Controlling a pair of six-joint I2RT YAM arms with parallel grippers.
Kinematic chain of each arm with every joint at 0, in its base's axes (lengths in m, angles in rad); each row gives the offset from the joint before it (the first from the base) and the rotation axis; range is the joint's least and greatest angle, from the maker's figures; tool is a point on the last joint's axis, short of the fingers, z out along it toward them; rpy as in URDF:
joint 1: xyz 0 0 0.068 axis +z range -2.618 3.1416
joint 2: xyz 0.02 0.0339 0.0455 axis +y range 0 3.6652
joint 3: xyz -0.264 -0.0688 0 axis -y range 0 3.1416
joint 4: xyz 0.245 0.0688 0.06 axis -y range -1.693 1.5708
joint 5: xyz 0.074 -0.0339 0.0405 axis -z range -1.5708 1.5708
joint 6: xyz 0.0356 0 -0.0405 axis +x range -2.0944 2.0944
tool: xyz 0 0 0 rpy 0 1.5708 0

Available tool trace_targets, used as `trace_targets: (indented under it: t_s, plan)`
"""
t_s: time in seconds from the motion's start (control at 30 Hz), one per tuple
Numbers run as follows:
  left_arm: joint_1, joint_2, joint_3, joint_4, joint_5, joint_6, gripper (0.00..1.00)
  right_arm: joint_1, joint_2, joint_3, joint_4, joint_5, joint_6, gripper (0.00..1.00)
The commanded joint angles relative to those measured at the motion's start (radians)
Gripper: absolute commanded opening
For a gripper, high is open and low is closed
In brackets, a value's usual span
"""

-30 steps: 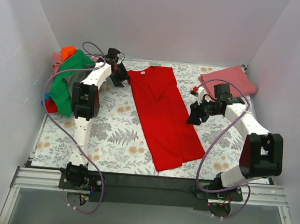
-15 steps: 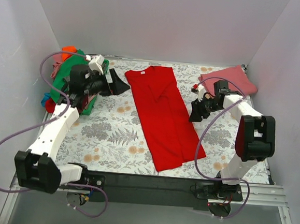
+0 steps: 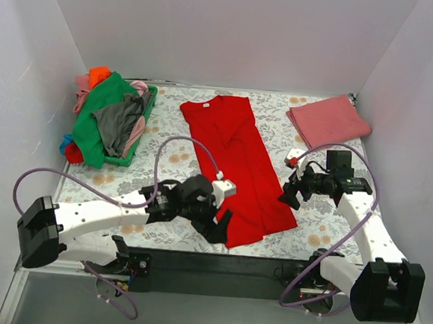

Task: Fold and stack the t-shirts
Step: Fold the tshirt

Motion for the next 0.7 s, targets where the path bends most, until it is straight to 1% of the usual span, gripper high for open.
trace_targets:
  t_s: [0.0,0.03,0.07,0.1,0.13,0.23,0.27,0.3,0.33,0.37,0.4,0.43,0.47,0.5,0.53,0.57,0.6,0.63,0.67]
  plan:
    - [-0.186,0.016,-0.045,0.04,-0.237,-0.021,0.76,-0.014,0.027,-0.037,-0.003,-0.054,-0.07,0.91]
    - [-0.221,0.038,-0.04,0.038,-0.275,-0.024,0.76,-0.02,0.018,-0.042,-0.002,-0.067,-0.078,0.91]
    - [-0.244,0.08,-0.036,0.035,-0.324,-0.029,0.76,-0.04,0.007,-0.042,-0.002,-0.054,-0.08,0.91]
    - [-0.28,0.098,-0.03,0.033,-0.369,-0.035,0.76,-0.046,0.007,-0.037,0.0,-0.031,-0.066,0.91]
    - [-0.292,0.11,-0.025,0.035,-0.393,-0.046,0.77,-0.055,0.011,-0.033,0.004,-0.013,-0.055,0.91]
    - [-0.317,0.139,-0.028,0.055,-0.438,-0.05,0.76,-0.069,0.048,-0.026,0.006,-0.005,-0.031,0.88]
    - [-0.32,0.142,-0.03,0.061,-0.441,-0.046,0.76,-0.097,0.064,-0.028,0.006,-0.008,-0.026,0.89]
    - [-0.321,0.148,-0.03,0.07,-0.444,-0.044,0.76,-0.098,0.071,-0.028,0.006,0.006,-0.023,0.89]
    - [-0.324,0.158,-0.03,0.069,-0.452,-0.044,0.76,-0.098,0.076,-0.025,0.017,0.027,-0.014,0.91]
    - [-0.324,0.159,-0.028,0.07,-0.458,-0.044,0.75,-0.1,0.088,-0.025,0.086,0.064,0.068,0.91]
    - [-0.324,0.159,-0.028,0.069,-0.464,-0.047,0.75,-0.1,0.099,-0.023,0.145,0.177,0.119,0.91]
    - [-0.324,0.152,-0.028,0.064,-0.487,-0.05,0.75,-0.1,0.113,0.005,0.186,0.222,0.158,0.9]
    - [-0.324,0.141,-0.03,0.063,-0.499,-0.055,0.75,-0.098,0.164,0.042,0.201,0.297,0.161,0.88]
    - [-0.324,0.13,-0.031,0.055,-0.513,-0.064,0.75,-0.098,0.198,0.085,0.208,0.331,0.161,0.82]
    - [-0.324,0.103,-0.033,0.05,-0.53,-0.072,0.75,-0.098,0.24,0.198,0.207,0.357,0.163,0.79]
    - [-0.324,0.087,-0.037,0.044,-0.57,-0.079,0.75,-0.098,0.327,0.251,0.201,0.417,0.181,0.76]
    - [-0.324,0.072,-0.037,0.031,-0.593,-0.105,0.75,-0.098,0.378,0.312,0.179,0.443,0.189,0.72]
    - [-0.324,0.055,-0.036,0.021,-0.611,-0.122,0.75,-0.098,0.427,0.363,0.164,0.466,0.195,0.65]
    - [-0.324,0.021,-0.034,0.009,-0.649,-0.139,0.75,-0.098,0.515,0.442,0.162,0.525,0.219,0.63]
